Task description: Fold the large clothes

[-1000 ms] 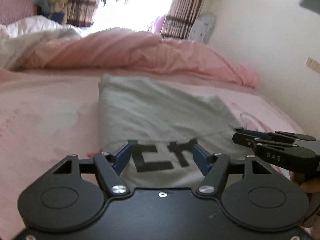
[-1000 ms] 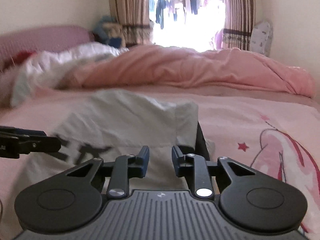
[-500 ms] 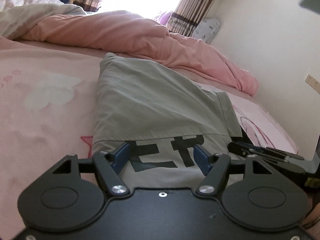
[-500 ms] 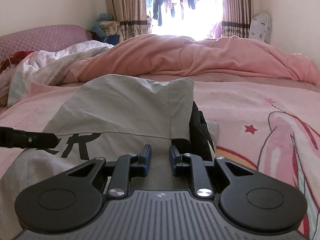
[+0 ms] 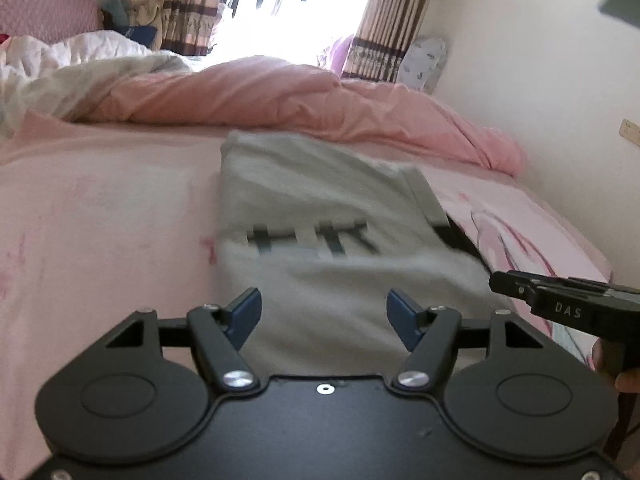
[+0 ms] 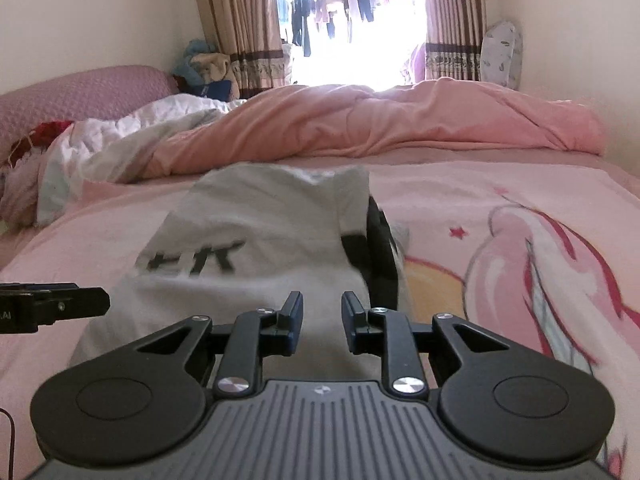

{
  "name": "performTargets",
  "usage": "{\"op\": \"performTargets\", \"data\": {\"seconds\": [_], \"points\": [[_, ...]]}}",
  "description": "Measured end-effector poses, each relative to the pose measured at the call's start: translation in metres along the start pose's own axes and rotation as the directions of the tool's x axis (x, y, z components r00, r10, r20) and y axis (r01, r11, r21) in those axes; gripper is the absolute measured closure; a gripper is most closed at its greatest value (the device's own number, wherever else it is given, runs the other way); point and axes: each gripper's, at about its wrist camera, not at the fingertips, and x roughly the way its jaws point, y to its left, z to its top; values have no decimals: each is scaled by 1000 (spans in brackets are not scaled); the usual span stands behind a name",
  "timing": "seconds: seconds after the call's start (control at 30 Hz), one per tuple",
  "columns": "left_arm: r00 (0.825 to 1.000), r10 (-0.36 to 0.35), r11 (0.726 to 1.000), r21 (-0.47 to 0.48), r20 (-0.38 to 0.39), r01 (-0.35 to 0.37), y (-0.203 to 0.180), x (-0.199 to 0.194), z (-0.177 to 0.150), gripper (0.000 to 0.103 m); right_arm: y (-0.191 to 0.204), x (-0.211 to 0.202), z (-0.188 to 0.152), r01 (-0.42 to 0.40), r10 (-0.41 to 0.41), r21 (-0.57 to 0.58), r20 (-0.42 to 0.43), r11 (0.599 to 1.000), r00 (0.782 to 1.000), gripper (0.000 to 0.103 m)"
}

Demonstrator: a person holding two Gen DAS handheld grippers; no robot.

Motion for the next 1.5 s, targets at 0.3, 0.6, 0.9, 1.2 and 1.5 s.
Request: {"op": "performTargets", "data": {"seconds": [0.3,0.6,0.9,1.2,1.5], "points": [[999,28,999,37,-22,-28,0,6,-48,34,-7,14,-47,33,-32,27,-54,999,998,77],[998,60,994,95,-6,-60,-7,10,-52,34,-6,11,-46,40,-39,35,-45,999,998,77],[999,39,999,27,5,-39,-27,-26,-44,35,8,-17,-46,13,-12,42,-37,999,999,73],[997,71,994,87,-33,-68,-35,0,-75,34,8,-7,-62,26,-23,53,-51,998,998,73],[997,73,995,75,-29,-71,-40,-17,-66,26,7,-27,-55,26,-22,71,-60,997,998,70]]}}
